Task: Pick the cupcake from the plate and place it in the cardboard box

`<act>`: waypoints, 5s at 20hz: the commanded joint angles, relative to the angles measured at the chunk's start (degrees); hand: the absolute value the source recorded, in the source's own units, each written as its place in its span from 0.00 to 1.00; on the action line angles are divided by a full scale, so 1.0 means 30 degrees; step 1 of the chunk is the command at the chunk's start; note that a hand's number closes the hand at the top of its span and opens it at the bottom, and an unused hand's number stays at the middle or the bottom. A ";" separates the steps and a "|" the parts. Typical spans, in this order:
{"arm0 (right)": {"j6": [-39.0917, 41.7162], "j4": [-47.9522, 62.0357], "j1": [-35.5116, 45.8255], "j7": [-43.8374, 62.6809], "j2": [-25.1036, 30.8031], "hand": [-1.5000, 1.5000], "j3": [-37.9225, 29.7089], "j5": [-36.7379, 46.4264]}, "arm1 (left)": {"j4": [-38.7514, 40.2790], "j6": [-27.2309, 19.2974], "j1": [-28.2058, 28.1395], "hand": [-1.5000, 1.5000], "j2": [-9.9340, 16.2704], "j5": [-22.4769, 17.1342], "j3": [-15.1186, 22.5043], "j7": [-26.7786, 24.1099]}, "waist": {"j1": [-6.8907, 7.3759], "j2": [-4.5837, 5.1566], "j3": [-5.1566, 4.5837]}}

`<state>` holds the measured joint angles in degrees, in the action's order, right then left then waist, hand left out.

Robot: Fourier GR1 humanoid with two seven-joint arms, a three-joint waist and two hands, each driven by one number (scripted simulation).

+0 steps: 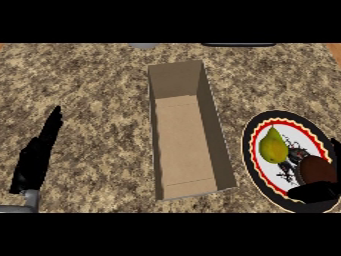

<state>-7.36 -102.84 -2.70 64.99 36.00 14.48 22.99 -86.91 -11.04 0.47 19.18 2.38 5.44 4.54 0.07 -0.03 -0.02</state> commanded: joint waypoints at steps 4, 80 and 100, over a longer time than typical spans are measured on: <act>0.1202 0.0238 -0.0925 0.0969 -0.0970 0.00 -0.0422 0.0589 | -0.1242 0.0179 0.0001 0.50 -0.0399 0.0591 -0.0031 0.1300 | -0.0057 -0.0017 0.0006; 0.0745 0.6242 1.4278 0.0440 -1.1996 0.00 0.1624 0.9970 | -0.0196 0.1995 0.0039 0.50 -0.1593 0.1858 -0.1828 -0.0184 | 0.0541 0.0135 0.0000; -1.1421 0.4362 1.2350 -0.5186 -1.1721 0.00 -0.1616 0.8397 | -0.0936 0.1945 -0.0349 0.50 -0.2110 0.2017 -0.1902 0.0745 | -0.0179 -0.0045 0.0034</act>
<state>-35.26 -84.00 37.52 51.53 0.45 12.90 50.52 -88.99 -4.84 -0.21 13.25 8.01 -0.53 5.90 0.03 -0.21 -0.02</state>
